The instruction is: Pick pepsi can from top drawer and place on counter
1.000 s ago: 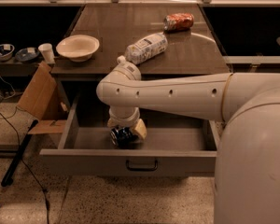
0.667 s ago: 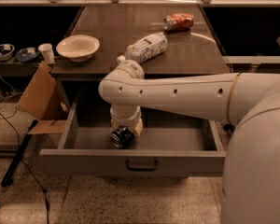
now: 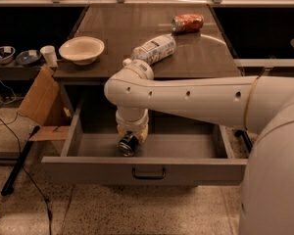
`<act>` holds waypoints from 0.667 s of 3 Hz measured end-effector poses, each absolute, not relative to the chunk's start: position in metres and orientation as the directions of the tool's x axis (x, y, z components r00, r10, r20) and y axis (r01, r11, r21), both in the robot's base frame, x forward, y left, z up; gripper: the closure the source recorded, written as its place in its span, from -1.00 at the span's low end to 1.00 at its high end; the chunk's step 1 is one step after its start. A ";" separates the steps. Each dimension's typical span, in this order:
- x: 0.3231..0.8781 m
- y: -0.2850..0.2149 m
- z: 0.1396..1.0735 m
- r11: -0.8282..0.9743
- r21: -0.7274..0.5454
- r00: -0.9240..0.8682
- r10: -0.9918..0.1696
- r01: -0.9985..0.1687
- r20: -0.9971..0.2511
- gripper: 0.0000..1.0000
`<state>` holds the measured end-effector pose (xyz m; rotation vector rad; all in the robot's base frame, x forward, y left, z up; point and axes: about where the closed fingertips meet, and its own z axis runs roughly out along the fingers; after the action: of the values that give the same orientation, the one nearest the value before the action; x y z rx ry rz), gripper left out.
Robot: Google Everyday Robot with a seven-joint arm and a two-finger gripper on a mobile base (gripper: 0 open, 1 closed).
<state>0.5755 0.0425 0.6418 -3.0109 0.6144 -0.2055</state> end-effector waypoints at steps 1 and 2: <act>0.572 0.040 0.659 -0.916 -0.101 0.910 -0.399 -0.389 0.112 1.00; 0.560 0.033 0.711 -0.918 -0.126 0.910 -0.391 -0.375 0.136 1.00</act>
Offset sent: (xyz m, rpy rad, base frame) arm -0.0235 -0.0143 0.1191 0.0441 -0.0704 0.0163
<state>0.5603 0.0328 0.7108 -2.9749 0.5982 -0.2424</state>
